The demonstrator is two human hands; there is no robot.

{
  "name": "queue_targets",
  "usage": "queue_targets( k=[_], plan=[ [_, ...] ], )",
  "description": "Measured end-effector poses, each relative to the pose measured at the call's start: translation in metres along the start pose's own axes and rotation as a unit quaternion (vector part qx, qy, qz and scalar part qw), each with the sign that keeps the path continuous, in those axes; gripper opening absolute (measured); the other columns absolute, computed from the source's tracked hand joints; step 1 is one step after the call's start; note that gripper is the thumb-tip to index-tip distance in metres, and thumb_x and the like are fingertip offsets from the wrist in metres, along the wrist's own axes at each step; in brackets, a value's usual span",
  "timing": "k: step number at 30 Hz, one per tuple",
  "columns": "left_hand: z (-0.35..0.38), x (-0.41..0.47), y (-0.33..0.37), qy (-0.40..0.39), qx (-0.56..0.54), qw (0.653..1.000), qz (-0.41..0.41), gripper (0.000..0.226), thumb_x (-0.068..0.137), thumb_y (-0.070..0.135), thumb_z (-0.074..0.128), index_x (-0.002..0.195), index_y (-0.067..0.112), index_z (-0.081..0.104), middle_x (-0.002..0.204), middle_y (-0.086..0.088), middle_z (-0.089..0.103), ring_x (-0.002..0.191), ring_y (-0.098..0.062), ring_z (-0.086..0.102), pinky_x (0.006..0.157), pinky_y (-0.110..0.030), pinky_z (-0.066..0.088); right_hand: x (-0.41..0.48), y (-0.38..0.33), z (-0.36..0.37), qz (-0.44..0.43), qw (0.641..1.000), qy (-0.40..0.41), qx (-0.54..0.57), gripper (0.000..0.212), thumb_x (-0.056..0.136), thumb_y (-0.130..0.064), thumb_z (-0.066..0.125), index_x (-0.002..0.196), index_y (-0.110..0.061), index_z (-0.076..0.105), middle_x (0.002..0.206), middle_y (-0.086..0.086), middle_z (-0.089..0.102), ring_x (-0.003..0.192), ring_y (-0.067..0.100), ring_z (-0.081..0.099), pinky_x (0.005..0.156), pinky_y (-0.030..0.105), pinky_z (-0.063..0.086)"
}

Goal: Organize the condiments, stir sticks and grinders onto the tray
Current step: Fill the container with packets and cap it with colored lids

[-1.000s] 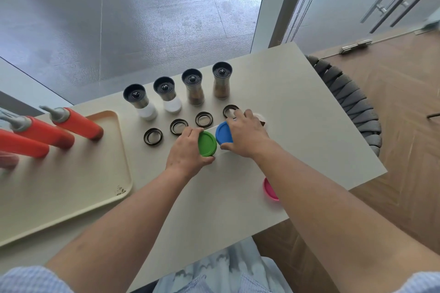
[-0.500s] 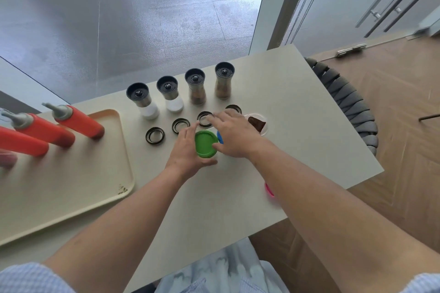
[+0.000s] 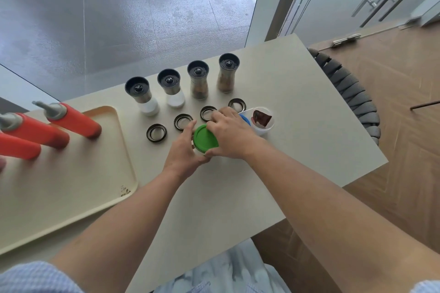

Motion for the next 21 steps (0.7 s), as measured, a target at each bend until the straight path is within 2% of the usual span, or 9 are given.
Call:
queue_targets(
  k=[2,5,7,10,14,17,19,21],
  plan=[
    [-0.001,0.000,0.000,0.001,0.013,1.000,0.001,0.108,0.061,0.040,0.089,0.153,0.029,0.033,0.131,0.003,0.059,0.114,-0.018,0.060,0.099,-0.041,0.053,0.004,0.000,-0.010,-0.023,0.999,-0.025,0.009,0.068,0.075,-0.058,0.076,0.127,-0.017,0.064,0.139,0.004,0.051,0.132,0.031,0.040,0.115,0.044,0.030],
    [-0.002,0.000,0.003,0.000,0.040,0.999,0.005,0.110,0.060,0.036,0.090,0.153,0.027,0.032,0.140,0.003,0.057,0.120,-0.020,0.059,0.102,-0.041,0.050,0.006,0.001,-0.011,-0.032,0.998,-0.056,0.017,0.066,0.080,-0.045,0.077,0.138,-0.025,0.055,0.134,0.000,0.055,0.128,0.027,0.045,0.113,0.042,0.031],
    [-0.002,0.001,0.003,0.000,0.057,0.998,0.015,0.112,0.061,0.032,0.091,0.155,0.022,0.032,0.146,0.001,0.054,0.126,-0.020,0.056,0.106,-0.035,0.046,0.005,0.001,-0.006,-0.013,0.998,-0.051,0.019,0.071,0.078,-0.048,0.079,0.141,-0.027,0.052,0.129,0.000,0.055,0.124,0.027,0.045,0.112,0.041,0.032],
    [-0.001,0.001,0.003,-0.002,0.079,0.997,0.022,0.110,0.063,0.032,0.091,0.156,0.016,0.033,0.150,-0.003,0.051,0.133,-0.020,0.050,0.107,-0.025,0.039,0.002,-0.002,0.002,0.014,0.999,-0.028,0.014,0.078,0.076,-0.058,0.077,0.140,-0.020,0.054,0.129,0.002,0.052,0.123,0.028,0.043,0.113,0.041,0.030],
    [-0.002,0.001,0.007,-0.005,0.091,0.996,0.020,0.108,0.065,0.032,0.089,0.156,0.014,0.034,0.150,-0.005,0.050,0.133,-0.022,0.050,0.107,-0.027,0.039,-0.002,-0.009,0.007,0.034,0.999,-0.007,0.007,0.077,0.077,-0.060,0.075,0.135,-0.014,0.055,0.128,0.006,0.051,0.123,0.032,0.043,0.114,0.042,0.027],
    [-0.004,0.001,0.013,-0.029,0.095,0.995,0.021,0.113,0.067,0.032,0.089,0.159,0.016,0.026,0.155,-0.003,0.042,0.140,-0.018,0.042,0.110,-0.025,0.035,-0.004,-0.012,0.007,0.038,0.999,-0.011,0.001,0.079,0.080,-0.061,0.071,0.140,-0.014,0.051,0.135,0.007,0.049,0.129,0.035,0.040,0.118,0.048,0.023],
    [-0.007,0.000,0.018,-0.050,0.106,0.993,0.034,0.121,0.064,0.035,0.090,0.161,0.021,0.019,0.156,0.000,0.036,0.143,-0.015,0.036,0.112,-0.024,0.032,-0.010,-0.009,0.005,0.052,0.998,-0.005,0.041,0.083,0.083,-0.061,0.068,0.148,-0.016,0.043,0.145,0.006,0.044,0.136,0.035,0.035,0.120,0.050,0.019],
    [-0.011,-0.003,0.027,-0.031,0.137,0.988,0.067,0.124,0.060,0.046,0.089,0.160,0.024,0.018,0.153,0.000,0.032,0.142,-0.016,0.031,0.115,-0.027,0.032,-0.019,-0.002,0.004,0.074,0.992,0.023,0.095,0.083,0.086,-0.059,0.066,0.152,-0.018,0.037,0.150,0.006,0.042,0.139,0.033,0.033,0.121,0.050,0.021]
  ],
)
Point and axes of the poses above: each hand's wrist, its own x-axis towards the middle knuckle, its own z-axis out of the palm, y = z × x, the point moved 3 cm from there along x, towards the middle knuckle
